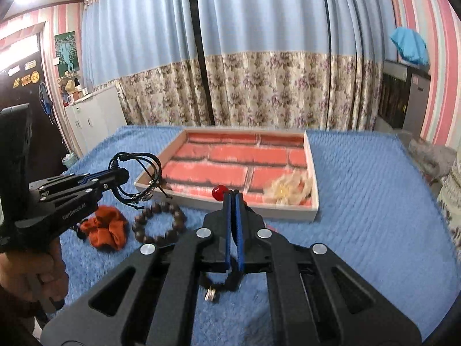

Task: Organize jewelry
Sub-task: 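Lift both bracelets and carry them over the brick-lined tray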

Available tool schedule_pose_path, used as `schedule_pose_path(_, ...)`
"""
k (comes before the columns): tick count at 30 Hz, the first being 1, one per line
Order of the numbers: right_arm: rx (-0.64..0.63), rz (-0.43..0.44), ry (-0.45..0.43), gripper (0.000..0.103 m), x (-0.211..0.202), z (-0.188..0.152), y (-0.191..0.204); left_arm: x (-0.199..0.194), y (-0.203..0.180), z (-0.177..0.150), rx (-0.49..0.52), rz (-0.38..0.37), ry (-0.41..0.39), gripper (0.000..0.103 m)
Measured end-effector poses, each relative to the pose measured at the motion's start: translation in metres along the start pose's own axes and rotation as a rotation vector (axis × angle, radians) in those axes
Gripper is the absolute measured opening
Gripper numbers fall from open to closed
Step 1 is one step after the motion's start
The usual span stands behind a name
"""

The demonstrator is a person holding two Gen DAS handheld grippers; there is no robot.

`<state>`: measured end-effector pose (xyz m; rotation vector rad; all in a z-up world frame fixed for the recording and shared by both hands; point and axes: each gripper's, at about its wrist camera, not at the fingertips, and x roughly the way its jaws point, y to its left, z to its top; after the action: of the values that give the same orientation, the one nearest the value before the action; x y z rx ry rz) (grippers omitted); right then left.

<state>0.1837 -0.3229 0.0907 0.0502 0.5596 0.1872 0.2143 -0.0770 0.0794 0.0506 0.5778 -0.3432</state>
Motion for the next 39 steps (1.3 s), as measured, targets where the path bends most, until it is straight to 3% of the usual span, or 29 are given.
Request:
schedule_pose_path(17, -0.026, -0.081, -0.121, 0.004, -0.003, 0.087, 0.000, -0.021, 0.009, 0.072, -0.006, 0.073, -0.129, 0.008)
schedule_pose_path(28, -0.011, -0.130, -0.121, 0.004, 0.032, 0.113, -0.013, 0.014, 0.009, 0.092, 0.002, 0.096, -0.126, 0.008)
schedule_pose_path(39, 0.005, -0.158, -0.043, 0.004, 0.090, 0.106, -0.031, 0.069, 0.020, 0.099, -0.028, 0.127, -0.085, 0.008)
